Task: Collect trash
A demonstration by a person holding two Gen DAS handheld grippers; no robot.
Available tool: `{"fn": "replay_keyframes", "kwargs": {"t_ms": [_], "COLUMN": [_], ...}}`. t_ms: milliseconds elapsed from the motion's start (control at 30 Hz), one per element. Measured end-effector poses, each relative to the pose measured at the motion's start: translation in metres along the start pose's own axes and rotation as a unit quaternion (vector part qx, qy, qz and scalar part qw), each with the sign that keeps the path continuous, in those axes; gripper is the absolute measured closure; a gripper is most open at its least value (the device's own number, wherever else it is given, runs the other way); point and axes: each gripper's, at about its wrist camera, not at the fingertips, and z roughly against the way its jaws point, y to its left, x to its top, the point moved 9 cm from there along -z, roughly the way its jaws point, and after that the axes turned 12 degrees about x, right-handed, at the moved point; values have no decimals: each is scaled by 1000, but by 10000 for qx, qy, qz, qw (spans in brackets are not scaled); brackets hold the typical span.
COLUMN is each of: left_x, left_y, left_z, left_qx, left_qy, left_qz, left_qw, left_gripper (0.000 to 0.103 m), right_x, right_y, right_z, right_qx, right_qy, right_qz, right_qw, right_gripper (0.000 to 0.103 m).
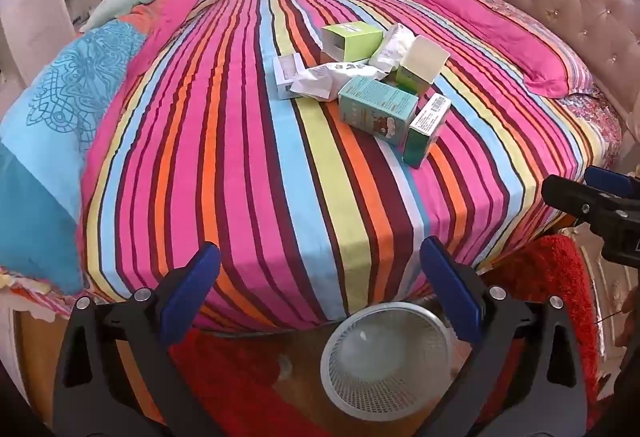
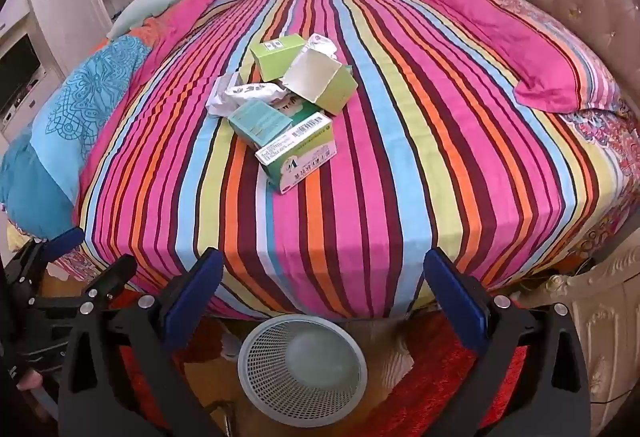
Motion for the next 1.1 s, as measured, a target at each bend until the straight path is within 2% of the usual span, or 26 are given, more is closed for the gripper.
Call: {"fn": "replay_keyframes", "kwargs": {"t_ms": [233,1100], "left_x": [-2,-5], "left_y": [0,-1], "left_z": [-6,-2], "left_qx": [-205,-338], "left_qy": [168,257], "left_qz": [83,127], "left_qw": [9996,9990], "left_gripper": [6,6], "right_x": [6,3], "right_y": [0,0], "right_z": [6,4], "right_qx": [-248,-244], "right_qy": [-10,51], "right_qz": [61,144], "right_qw": [9997,9996], "right_gripper": [6,7]}}
